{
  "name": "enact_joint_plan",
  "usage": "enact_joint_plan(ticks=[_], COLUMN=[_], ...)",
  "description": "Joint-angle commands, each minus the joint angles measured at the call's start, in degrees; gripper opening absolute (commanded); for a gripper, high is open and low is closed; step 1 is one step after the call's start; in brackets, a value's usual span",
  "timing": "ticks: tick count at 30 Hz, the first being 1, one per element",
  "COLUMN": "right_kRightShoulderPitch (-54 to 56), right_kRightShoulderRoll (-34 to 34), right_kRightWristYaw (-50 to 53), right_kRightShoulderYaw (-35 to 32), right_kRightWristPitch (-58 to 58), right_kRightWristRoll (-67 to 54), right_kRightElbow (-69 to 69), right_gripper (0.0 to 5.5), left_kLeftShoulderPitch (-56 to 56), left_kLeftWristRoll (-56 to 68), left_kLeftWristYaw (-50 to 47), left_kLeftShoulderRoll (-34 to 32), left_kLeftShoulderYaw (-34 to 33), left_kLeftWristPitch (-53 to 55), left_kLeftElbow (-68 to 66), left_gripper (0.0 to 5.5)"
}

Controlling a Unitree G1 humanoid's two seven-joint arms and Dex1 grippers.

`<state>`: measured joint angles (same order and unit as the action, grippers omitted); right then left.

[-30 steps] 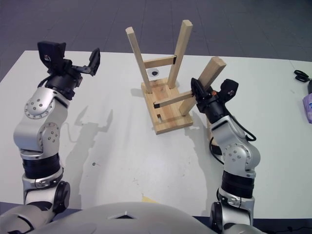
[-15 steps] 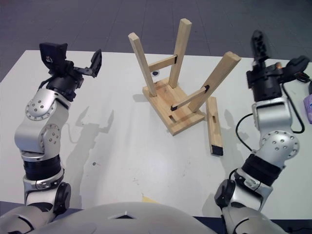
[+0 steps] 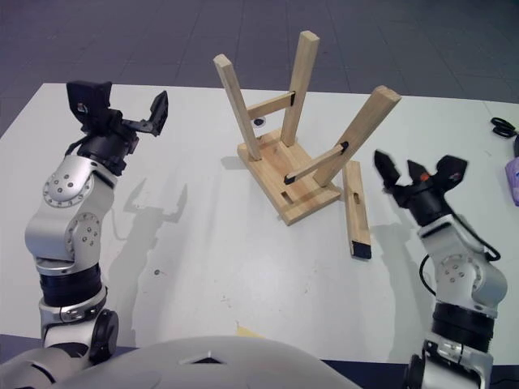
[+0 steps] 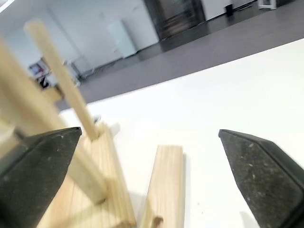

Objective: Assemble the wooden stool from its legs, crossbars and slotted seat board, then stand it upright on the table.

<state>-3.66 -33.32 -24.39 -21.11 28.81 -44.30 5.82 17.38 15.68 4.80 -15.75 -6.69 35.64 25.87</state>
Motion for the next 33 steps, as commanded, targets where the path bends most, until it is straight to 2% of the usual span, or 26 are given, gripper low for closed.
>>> enact_joint_plan(ticks=[1, 9, 22, 29, 33], right_kRightShoulderPitch=[-4.4, -11.2, -6.8, -4.5, -1.4], right_kRightShoulderRoll=[-1.1, -4.2, -4.9, -4.6, -1.4], right_kRightWristYaw=[-2.6, -5.6, 2.1, 2.2, 7.8], right_kRightShoulderYaw=[2.1, 10.3, 13.0, 15.3, 12.5], right_kRightWristPitch=[-1.1, 2.9, 11.5, 9.8, 7.0], right_kRightWristRoll=[5.7, 16.1, 25.6, 29.6, 31.8], right_kRightElbow=[0.1, 2.6, 1.6, -0.3, -3.4], right_gripper=[5.37, 5.37, 3.24, 2.18, 2.15], left_kLeftShoulderPitch=[-1.3, -2.6, -3.8, -4.2, -3.2], left_kLeftWristRoll=[-0.6, -1.3, -3.2, -4.2, -3.4], left_kLeftWristYaw=[-0.5, -1.0, -2.2, -2.3, -2.0], left_kLeftShoulderRoll=[0.4, 0.8, 2.1, 2.4, 3.2], left_kLeftShoulderYaw=[-0.1, -0.1, 1.2, 2.5, 2.1], left_kLeftWristPitch=[1.1, 1.6, 1.6, 1.7, 2.0], left_kLeftElbow=[1.4, 2.5, 3.3, 3.4, 2.9], left_gripper=[5.4, 5.4, 5.4, 5.4, 5.4])
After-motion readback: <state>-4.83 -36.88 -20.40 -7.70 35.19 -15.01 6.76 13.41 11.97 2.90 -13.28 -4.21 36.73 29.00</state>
